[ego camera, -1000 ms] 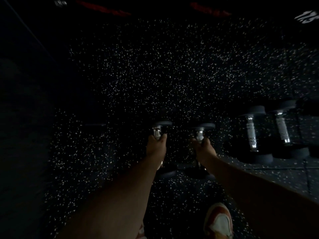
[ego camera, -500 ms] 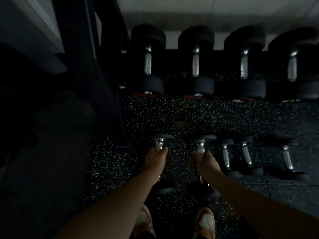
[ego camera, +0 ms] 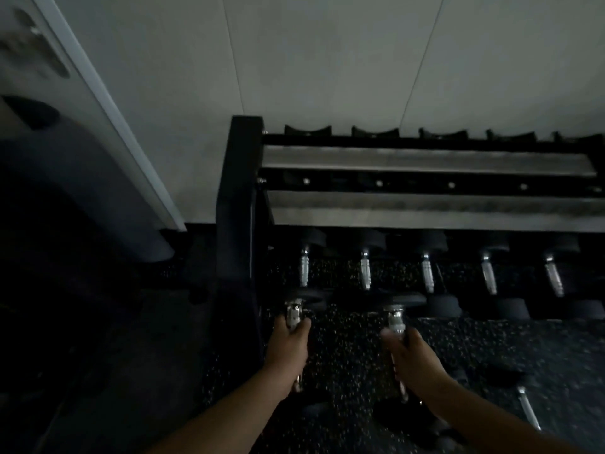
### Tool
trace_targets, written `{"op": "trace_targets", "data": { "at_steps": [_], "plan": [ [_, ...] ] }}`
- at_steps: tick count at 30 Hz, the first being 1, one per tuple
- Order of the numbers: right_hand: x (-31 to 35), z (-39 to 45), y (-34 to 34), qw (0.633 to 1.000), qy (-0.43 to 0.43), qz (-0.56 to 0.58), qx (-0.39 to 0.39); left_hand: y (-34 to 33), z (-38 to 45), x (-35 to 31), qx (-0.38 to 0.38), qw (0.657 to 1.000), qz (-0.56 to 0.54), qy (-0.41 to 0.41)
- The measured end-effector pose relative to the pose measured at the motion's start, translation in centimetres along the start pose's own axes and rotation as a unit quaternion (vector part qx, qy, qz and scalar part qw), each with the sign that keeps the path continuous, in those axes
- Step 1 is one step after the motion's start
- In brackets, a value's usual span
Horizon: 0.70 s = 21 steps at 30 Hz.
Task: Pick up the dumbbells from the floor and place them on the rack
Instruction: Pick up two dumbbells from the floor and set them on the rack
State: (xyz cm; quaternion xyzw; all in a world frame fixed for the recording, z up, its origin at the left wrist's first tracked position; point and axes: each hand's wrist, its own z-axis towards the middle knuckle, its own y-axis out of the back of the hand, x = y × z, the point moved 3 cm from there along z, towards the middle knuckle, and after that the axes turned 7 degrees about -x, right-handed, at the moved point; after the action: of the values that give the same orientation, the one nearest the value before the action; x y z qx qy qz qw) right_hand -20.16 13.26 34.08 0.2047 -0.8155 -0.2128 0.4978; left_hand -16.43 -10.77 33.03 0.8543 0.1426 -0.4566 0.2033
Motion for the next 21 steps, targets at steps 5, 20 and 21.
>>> {"op": "trace_targets", "data": {
  "at_steps": [5, 20, 21],
  "plan": [
    [7.5, 1.0, 3.0, 0.999, 0.006, 0.032, -0.019, 1.0, 2.4, -8.0, 0.002, 0.999, 0.015, -0.039],
    [22.4, 20.0, 8.3, 0.996, 0.074, 0.022, -0.046, -6.5, 19.1, -28.0, -0.022, 0.995, 0.007, -0.092],
    [23.0, 21.4, 8.5, 0.996, 0.076, 0.023, -0.047, -7.1, 20.3, -28.9, -0.025, 0.996, 0.008, -0.090]
  ]
}}
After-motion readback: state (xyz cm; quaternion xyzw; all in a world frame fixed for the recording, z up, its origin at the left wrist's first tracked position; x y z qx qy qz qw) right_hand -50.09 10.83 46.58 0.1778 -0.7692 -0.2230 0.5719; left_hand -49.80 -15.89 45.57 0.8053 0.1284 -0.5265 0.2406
